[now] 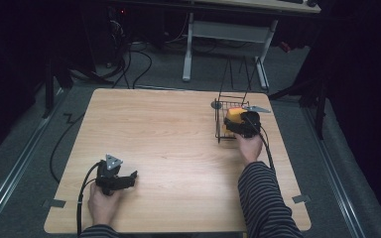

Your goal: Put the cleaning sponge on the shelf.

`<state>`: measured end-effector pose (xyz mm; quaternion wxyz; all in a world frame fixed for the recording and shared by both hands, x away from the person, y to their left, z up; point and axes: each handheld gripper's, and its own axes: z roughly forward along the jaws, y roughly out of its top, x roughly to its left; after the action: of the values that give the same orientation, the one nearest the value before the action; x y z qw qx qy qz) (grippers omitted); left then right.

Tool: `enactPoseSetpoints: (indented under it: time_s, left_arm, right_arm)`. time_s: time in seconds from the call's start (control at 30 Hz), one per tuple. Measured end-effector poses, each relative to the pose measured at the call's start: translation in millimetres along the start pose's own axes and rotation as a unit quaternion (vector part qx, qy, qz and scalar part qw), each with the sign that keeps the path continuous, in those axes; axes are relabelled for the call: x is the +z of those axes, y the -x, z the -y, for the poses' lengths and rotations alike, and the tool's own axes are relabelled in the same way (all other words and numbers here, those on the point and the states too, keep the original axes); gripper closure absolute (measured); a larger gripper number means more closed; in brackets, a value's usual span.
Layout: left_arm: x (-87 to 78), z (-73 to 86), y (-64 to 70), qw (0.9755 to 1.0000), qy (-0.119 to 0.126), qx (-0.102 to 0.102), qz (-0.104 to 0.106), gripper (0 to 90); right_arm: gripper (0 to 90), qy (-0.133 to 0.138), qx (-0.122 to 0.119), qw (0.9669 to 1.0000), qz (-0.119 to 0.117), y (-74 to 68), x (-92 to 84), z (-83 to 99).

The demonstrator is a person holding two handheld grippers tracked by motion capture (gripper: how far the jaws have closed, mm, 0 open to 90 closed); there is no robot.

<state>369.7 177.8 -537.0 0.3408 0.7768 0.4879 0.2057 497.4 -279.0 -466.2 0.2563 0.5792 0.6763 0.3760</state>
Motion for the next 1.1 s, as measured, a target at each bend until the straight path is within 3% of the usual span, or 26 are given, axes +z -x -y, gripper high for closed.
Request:
enactPoseSetpoints:
  time_s: [0.4,1.1]
  left_arm:
    - [0.0,0.0,0.2,1.0000,0.000,0.000,-0.001,16.8]
    - [-0.1,0.1,0.3,1.0000,0.000,0.000,-0.001,16.8]
  right_arm:
    - [21.7,-0.008,-0.012,0.9999,0.007,-3.3,3.4,2.2]
    - [14.9,-0.025,-0.007,0.9997,-0.002,-2.3,5.6,3.9]
